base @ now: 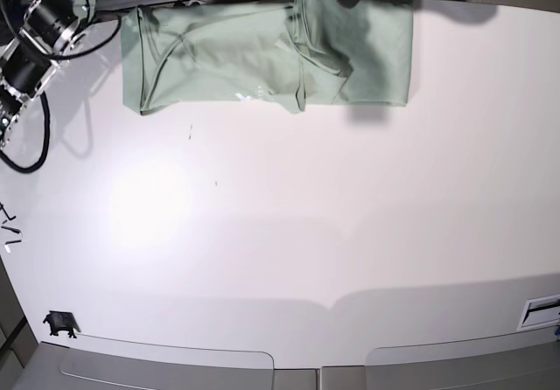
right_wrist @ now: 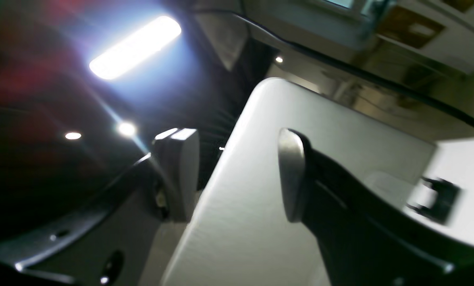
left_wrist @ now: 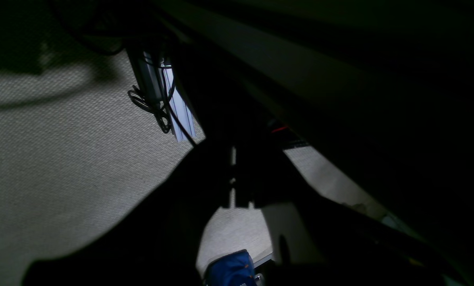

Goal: Fold the T-shirt properly

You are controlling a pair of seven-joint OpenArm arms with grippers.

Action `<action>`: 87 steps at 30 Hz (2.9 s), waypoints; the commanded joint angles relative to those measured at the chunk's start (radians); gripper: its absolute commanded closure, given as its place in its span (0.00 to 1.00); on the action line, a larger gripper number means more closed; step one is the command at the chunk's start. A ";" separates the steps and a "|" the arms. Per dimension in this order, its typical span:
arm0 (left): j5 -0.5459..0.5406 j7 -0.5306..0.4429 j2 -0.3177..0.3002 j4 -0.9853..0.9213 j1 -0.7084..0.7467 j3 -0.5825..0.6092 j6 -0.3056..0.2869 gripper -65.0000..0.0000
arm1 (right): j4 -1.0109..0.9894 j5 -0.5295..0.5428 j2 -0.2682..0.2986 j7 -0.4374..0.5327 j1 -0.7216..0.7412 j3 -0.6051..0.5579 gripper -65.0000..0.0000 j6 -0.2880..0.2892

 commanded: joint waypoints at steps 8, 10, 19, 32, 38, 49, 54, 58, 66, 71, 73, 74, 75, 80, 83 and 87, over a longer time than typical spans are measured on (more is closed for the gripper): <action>-0.005 -0.003 0.005 0.003 0.006 0.002 -0.014 1.00 | 0.019 0.013 0.055 0.008 0.262 0.004 0.54 0.024; -0.005 -0.003 0.005 0.003 0.006 0.002 -0.014 1.00 | 0.019 0.013 0.057 0.008 0.337 0.004 0.54 0.024; -0.005 -0.003 0.005 0.003 0.006 0.002 -0.014 1.00 | 0.019 0.013 0.114 -0.002 0.503 0.004 0.54 0.024; -0.005 -0.003 0.005 0.003 0.006 0.002 -0.014 1.00 | 0.018 0.013 0.076 -0.005 -0.140 0.003 0.54 0.060; -0.005 -0.003 0.005 0.003 0.006 0.002 -0.014 1.00 | 0.018 0.013 -0.013 -0.006 -0.412 0.004 0.54 0.073; -0.005 -0.003 0.005 0.003 0.006 0.002 -0.014 1.00 | 0.019 -0.069 -0.047 0.006 -0.271 0.003 0.54 0.128; -0.005 -0.003 0.005 0.003 0.006 0.002 -0.014 1.00 | 0.021 -0.197 -0.020 0.005 -0.317 0.004 0.54 0.143; -0.005 -0.003 0.005 0.003 0.006 0.002 -0.014 1.00 | 0.076 -0.167 -0.001 0.006 -0.434 0.004 0.54 0.143; -0.005 -0.003 0.005 0.003 0.006 0.002 -0.014 1.00 | 0.448 0.013 0.004 0.013 -0.821 0.005 0.54 0.143; -0.005 -0.003 0.005 0.003 0.006 0.002 -0.014 1.00 | 0.715 0.013 0.001 0.034 -1.113 0.005 0.54 0.143; -0.005 -0.003 0.005 0.003 0.006 0.002 -0.014 1.00 | 0.790 0.013 -0.014 0.058 -1.223 0.005 0.54 0.143; -0.005 -0.003 0.005 0.003 0.006 0.002 -0.014 1.00 | 0.819 0.013 -0.027 0.074 -1.276 0.005 0.54 0.143; -0.005 -0.003 0.005 0.003 0.006 0.002 -0.014 1.00 | 0.843 0.013 -0.042 0.095 -1.327 0.004 0.54 0.143; -0.005 -0.003 0.005 0.003 0.006 0.002 -0.014 1.00 | 0.858 -0.251 -0.149 0.303 -1.536 -0.013 0.54 0.143; -0.005 -0.003 0.005 0.004 0.006 0.002 -0.014 1.00 | 0.814 -0.460 -0.202 0.568 -1.614 -0.096 0.54 0.143; -0.005 -0.003 0.005 0.003 0.006 0.002 -0.014 1.00 | 0.680 -0.728 -0.226 1.089 -1.652 -0.317 0.54 0.143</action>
